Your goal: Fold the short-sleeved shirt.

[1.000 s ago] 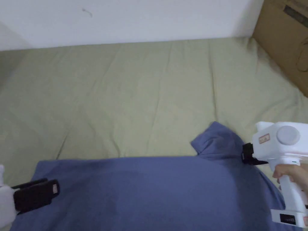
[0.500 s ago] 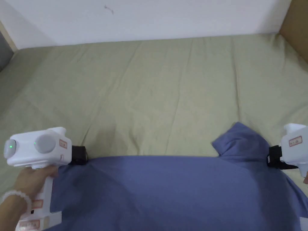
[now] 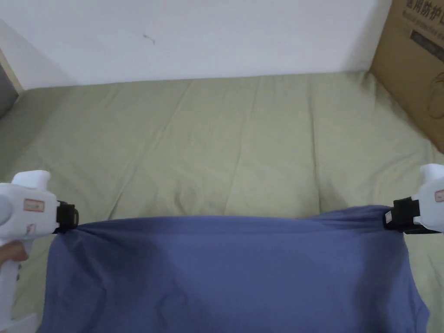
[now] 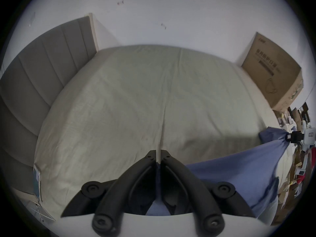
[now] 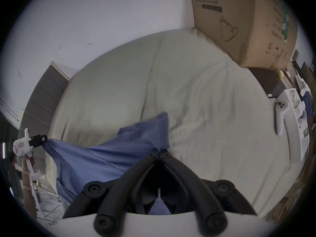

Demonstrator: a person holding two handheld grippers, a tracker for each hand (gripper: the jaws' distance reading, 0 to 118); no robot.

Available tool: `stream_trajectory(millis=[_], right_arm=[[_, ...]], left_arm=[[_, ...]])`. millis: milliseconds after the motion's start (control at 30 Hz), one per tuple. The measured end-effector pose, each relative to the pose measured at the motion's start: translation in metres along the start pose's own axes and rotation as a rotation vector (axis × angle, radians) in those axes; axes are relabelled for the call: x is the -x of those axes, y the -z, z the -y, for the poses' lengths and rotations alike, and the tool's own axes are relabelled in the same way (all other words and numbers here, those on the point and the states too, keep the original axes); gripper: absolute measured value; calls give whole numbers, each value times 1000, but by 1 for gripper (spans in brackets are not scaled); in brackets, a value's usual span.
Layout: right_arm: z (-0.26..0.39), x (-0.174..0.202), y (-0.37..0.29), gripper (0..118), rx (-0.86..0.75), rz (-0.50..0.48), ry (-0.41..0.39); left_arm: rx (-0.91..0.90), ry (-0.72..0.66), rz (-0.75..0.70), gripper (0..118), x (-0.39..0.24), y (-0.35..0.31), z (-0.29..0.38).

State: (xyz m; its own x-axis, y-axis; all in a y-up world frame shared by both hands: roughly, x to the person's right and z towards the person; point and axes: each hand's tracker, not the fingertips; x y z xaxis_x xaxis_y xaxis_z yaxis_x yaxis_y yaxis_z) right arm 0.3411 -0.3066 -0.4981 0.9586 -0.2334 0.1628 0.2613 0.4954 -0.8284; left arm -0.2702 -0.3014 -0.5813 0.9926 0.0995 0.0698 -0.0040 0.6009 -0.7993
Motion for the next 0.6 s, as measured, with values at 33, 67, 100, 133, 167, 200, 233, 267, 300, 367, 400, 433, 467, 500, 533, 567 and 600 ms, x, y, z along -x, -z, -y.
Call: stream_trajectory(millis=[33,67,100,133,167,200,233,267,300,367,400,433,467,500,533,567,600], right_arm=[[10,-2,-14,0,-13,-13,-7],[20,-4,-26,0,-14,-20,-4],[32,-5,-37,0,-14,-26,-3],[46,-6,-47,0,-18,-37,-6],[62,-7,-57,0,-15,-44,-10],[75,-7,-63,0,-11,-47,-19],[93,-8,-68,0,4,-42,-26],[111,-7,-70,0,33,-32,-28],[129,-9,-71,0,47,-32,-31],[165,-12,-67,0,123,-21,-13],[183,-12,-63,0,149,-12,-5],[200,-13,-60,0,182,-3,12],[217,-16,-56,0,213,-5,29],[231,-17,-51,0,234,-1,34],[241,-18,-47,0,240,10,38],[250,-20,-42,0,245,14,53],[254,-21,-39,0,241,12,63]], left_arm=[[-19,-4,10,1,1,-18,9],[-27,1,23,1,3,-35,19],[-30,0,23,1,10,-47,29],[-35,0,23,1,13,-62,42],[-42,2,30,1,15,-75,59],[-40,-2,31,1,17,-85,74],[-25,-8,36,1,24,-91,91],[-9,-15,42,1,27,-97,110],[18,-18,41,1,29,-102,128],[68,-19,25,1,37,-102,163],[100,-10,15,1,39,-102,180],[105,-15,1,1,39,-101,194],[125,-25,-4,1,41,-98,207],[149,-31,4,1,45,-93,217],[163,-57,-1,1,47,-88,225],[176,-82,1,2,49,-82,232],[178,-87,6,6,48,-79,235]])
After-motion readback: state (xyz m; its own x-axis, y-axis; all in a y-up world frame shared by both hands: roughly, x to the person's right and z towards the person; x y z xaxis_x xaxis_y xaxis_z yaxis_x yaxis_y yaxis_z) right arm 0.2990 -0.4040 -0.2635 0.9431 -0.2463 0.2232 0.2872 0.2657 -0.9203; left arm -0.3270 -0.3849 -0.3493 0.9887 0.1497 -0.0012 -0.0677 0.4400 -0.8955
